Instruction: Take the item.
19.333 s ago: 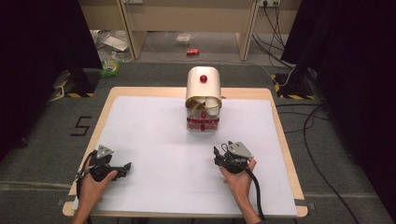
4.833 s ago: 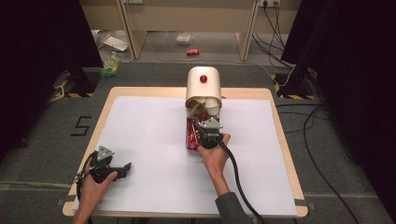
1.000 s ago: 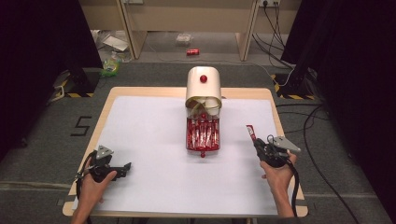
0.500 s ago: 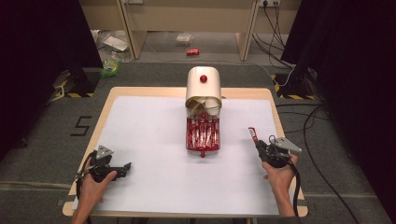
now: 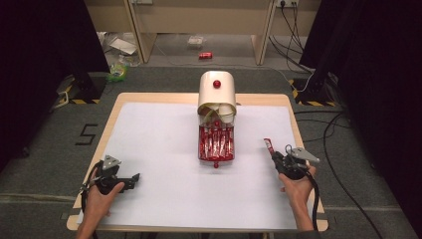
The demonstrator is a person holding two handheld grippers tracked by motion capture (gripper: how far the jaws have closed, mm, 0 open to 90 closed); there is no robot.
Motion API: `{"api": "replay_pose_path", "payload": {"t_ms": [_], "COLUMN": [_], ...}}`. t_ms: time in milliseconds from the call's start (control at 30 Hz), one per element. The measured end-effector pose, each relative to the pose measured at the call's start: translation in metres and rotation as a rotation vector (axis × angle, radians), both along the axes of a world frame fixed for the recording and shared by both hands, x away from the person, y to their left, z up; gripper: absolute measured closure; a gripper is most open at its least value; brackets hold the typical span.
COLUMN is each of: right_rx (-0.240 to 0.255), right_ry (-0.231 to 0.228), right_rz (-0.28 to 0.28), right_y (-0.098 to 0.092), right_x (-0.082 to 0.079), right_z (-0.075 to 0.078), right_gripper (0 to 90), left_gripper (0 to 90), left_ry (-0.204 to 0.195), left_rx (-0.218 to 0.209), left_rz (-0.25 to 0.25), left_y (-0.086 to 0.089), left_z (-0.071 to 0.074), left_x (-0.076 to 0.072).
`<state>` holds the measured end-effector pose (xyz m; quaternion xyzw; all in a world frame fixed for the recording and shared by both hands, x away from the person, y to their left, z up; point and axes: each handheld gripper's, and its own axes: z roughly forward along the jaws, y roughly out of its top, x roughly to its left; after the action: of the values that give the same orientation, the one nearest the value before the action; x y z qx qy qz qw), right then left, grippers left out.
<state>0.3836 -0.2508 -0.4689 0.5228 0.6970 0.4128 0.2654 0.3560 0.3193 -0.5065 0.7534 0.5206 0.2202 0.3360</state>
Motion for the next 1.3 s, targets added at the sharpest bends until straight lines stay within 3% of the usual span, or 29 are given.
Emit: {"api": "replay_pose_path", "payload": {"t_ms": [1067, 1300], "right_rx": [-0.034, -0.025], "right_ry": [0.053, 0.050], "right_rz": [0.020, 0.010], "right_y": [0.006, 0.005], "right_x": [0.003, 0.004], "right_z": [-0.015, -0.015], "right_gripper": [80.8, 75.0], "left_gripper": [2.5, 2.5], "left_ry": [0.000, 0.000], "left_rx": [0.002, 0.002], "left_rz": [0.000, -0.001], "left_y": [0.000, 0.000], "left_z": [0.000, 0.000], "left_x": [0.000, 0.000]}}
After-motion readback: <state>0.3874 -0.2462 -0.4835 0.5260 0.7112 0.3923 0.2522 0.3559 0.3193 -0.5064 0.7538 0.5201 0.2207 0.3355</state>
